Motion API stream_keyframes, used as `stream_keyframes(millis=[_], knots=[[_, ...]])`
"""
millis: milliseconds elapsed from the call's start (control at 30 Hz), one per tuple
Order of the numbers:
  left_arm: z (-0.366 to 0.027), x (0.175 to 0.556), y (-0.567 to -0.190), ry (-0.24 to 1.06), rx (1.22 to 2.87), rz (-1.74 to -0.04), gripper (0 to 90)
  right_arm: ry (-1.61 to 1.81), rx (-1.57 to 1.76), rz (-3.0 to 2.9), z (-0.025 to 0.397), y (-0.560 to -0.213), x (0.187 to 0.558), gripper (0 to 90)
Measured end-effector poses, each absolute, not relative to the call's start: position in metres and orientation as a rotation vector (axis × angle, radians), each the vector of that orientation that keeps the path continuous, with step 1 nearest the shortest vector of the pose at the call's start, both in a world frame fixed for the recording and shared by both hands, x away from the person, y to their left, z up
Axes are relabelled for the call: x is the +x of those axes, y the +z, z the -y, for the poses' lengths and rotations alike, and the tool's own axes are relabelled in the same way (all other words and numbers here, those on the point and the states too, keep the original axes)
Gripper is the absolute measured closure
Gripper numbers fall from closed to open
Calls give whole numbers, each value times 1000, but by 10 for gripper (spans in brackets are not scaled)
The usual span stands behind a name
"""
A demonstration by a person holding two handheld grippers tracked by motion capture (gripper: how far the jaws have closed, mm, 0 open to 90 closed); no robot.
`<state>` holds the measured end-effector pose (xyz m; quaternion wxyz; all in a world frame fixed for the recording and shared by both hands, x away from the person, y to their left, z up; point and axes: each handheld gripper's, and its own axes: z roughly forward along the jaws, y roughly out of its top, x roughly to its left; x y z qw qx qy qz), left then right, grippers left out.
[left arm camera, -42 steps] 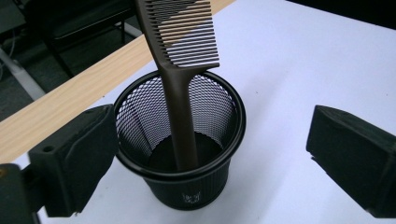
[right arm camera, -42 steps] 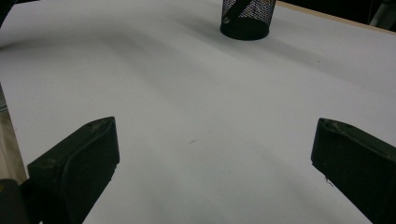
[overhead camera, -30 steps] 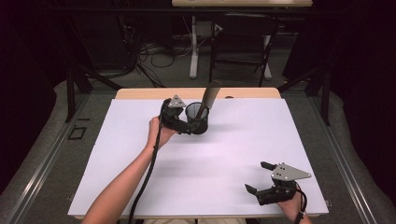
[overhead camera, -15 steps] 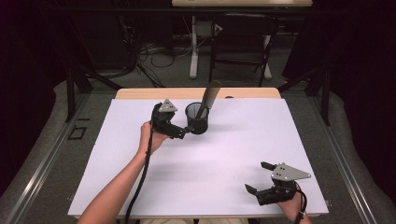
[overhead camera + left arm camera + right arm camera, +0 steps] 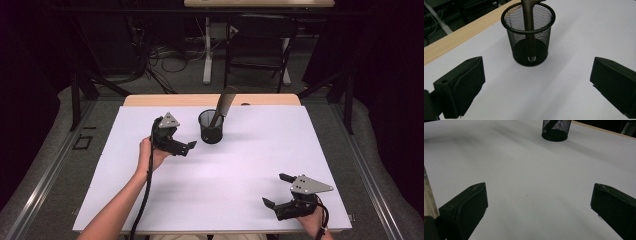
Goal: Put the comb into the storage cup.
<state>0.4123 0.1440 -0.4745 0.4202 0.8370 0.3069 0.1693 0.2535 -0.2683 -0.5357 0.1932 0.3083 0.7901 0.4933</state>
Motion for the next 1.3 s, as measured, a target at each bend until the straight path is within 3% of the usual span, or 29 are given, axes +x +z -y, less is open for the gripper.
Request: stream_keyframes(millis=[1300], knots=[[-201,340,-493,473,2022,-855,0,1386,868,-2221,267,-536,254,5]])
